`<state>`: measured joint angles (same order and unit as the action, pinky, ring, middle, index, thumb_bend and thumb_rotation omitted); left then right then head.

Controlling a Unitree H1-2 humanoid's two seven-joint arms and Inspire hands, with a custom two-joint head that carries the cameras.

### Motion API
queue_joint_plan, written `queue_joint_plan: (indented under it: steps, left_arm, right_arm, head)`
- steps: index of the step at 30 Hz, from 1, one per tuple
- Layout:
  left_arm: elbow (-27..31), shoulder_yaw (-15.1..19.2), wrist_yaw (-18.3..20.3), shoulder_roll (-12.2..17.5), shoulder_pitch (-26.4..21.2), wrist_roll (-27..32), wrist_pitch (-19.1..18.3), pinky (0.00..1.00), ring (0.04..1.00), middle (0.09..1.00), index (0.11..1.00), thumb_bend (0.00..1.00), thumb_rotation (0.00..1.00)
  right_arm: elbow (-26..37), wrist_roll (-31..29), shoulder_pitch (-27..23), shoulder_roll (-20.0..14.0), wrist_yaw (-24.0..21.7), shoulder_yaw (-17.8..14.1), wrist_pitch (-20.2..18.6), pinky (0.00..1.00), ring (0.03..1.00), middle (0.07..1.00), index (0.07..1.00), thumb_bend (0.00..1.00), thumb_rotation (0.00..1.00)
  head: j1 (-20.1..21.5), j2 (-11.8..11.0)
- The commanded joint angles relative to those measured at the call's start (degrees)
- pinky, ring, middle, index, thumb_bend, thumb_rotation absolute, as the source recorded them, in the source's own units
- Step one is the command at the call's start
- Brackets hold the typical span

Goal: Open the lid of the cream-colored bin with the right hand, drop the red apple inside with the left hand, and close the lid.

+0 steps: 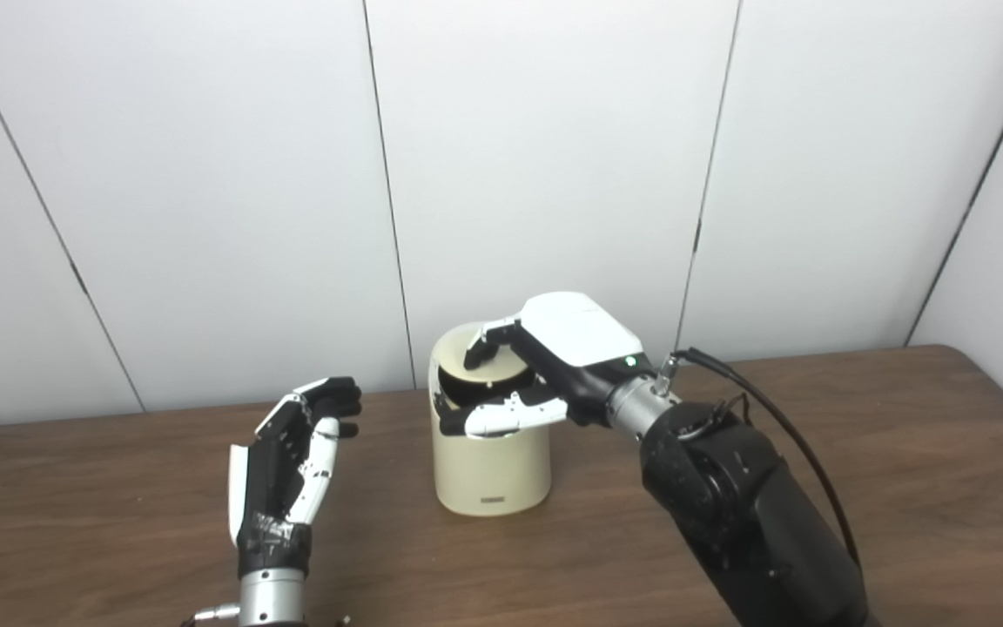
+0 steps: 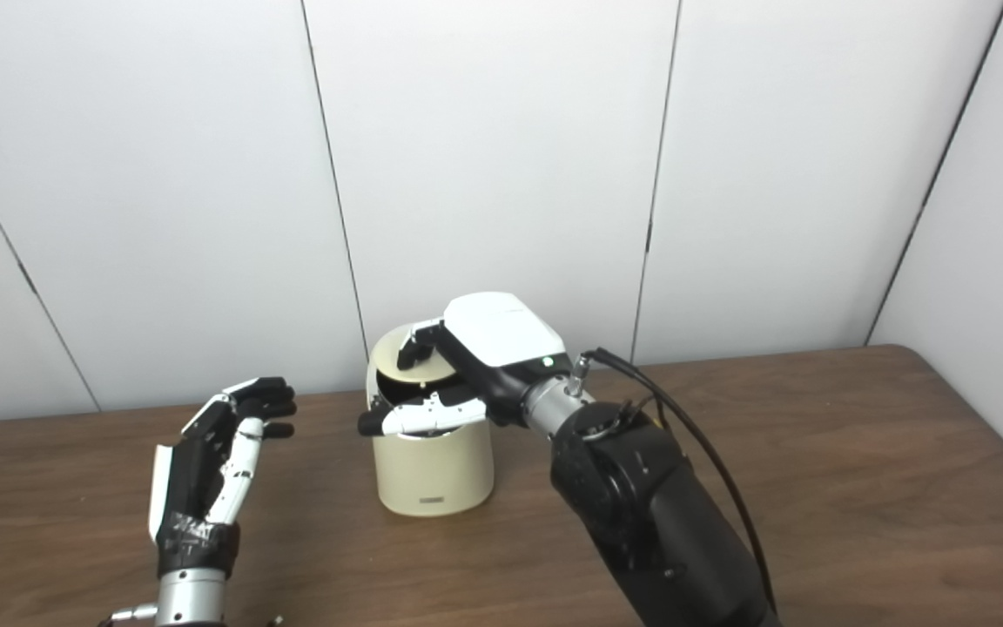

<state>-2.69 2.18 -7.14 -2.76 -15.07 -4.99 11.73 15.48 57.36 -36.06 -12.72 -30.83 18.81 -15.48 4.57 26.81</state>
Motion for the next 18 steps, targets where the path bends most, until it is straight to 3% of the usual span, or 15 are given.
queue_joint_plan:
  steps: [1, 18]
  left_arm:
    - [2.5, -0.3, -0.42, -0.37, -1.52, -0.64, 0.38, 0.61, 0.666, 0.671, 0.66, 0.22, 0.53]
    - [3.83, -0.31, -0.8, -1.01, -1.53, -0.68, -0.6, 0.6, 0.662, 0.668, 0.664, 0.2, 0.5]
  right_arm:
    - [2.01, 0.5, -1.07, 0.23, 0.44, -0.12, -0.02, 0.82, 0.775, 0.7, 0.684, 0.82, 0.99]
    - [1.03, 0.53, 2.58, -0.39, -1.36, 2.29, 0.88, 0.82, 0.801, 0.736, 0.7, 0.85, 0.94]
  head:
    - [-0.03, 0.15]
    - [-0.81, 0.94]
